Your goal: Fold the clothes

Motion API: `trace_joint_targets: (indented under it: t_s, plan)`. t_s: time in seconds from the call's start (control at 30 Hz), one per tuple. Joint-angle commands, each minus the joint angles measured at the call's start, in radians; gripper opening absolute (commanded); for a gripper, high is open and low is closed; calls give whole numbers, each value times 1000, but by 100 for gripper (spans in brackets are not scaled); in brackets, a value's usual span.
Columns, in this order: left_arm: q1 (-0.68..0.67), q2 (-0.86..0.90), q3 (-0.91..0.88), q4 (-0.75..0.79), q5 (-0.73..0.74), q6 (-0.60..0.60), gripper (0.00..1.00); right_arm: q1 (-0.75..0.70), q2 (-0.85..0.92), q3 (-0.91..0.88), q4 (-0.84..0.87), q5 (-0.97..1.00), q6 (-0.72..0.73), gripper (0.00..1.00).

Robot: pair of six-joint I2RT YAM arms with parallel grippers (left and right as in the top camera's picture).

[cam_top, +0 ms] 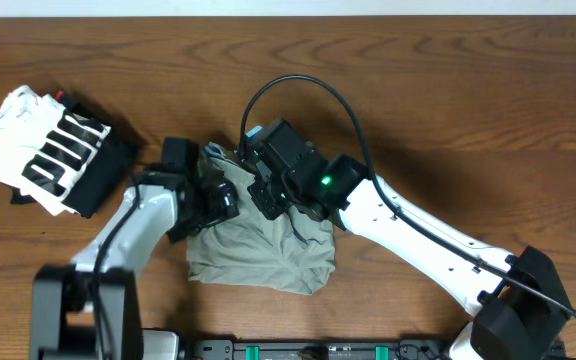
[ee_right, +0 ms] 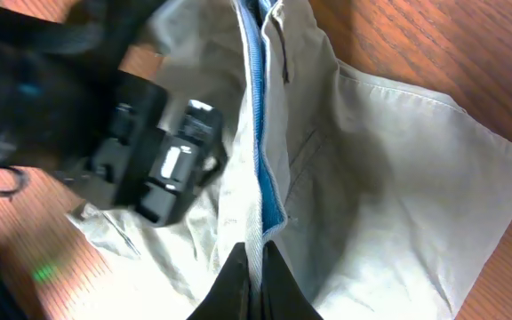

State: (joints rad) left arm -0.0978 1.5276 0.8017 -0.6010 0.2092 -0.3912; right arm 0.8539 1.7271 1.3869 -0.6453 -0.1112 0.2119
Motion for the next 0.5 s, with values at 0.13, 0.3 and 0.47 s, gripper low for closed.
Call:
trace_joint_targets:
  t_s: [0.13,0.3,0.47]
  plan:
    - [6,-184,-3,-20,-69,13,98,2,3,25,-1,10,-3,2]
    - [6,-225,-3,-56,-145,15,98,2,3,25,0,10,-4,3]
    - [16,-230,-3,-79,-229,15,98,2,3,25,10,-8,-12,5]
